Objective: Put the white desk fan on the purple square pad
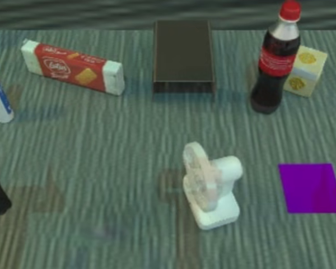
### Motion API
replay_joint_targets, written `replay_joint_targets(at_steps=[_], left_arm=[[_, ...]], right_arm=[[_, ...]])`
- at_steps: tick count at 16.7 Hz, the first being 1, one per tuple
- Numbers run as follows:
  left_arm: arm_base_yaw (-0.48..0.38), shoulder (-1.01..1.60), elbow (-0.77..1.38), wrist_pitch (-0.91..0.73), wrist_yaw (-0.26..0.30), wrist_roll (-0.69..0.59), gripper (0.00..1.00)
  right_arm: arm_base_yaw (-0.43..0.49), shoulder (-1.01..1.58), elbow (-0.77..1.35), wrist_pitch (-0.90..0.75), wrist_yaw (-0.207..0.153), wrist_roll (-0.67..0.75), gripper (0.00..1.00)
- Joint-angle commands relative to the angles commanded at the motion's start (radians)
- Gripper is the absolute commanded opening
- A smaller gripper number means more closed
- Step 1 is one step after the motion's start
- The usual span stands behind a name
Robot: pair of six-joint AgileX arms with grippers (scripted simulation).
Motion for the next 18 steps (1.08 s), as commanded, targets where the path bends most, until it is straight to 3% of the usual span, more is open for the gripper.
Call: replay_joint_targets(at_steps=[4,8,18], left_arm=[[0.000,0.000,0.000,0.000,0.000,0.000,1.00],[0.000,0.000,0.000,0.000,0.000,0.000,1.00],[0.000,0.000,0.000,0.000,0.000,0.000,1.00]], right_arm=[[0.017,0.030,0.030,-0.029,-0.002,0.007,1.00],[0.102,0.219,0.211,-0.187,-0.006,0.050,1.00],[0.454,1.202,1.107,-0.840,-0.004,0.260,1.00]])
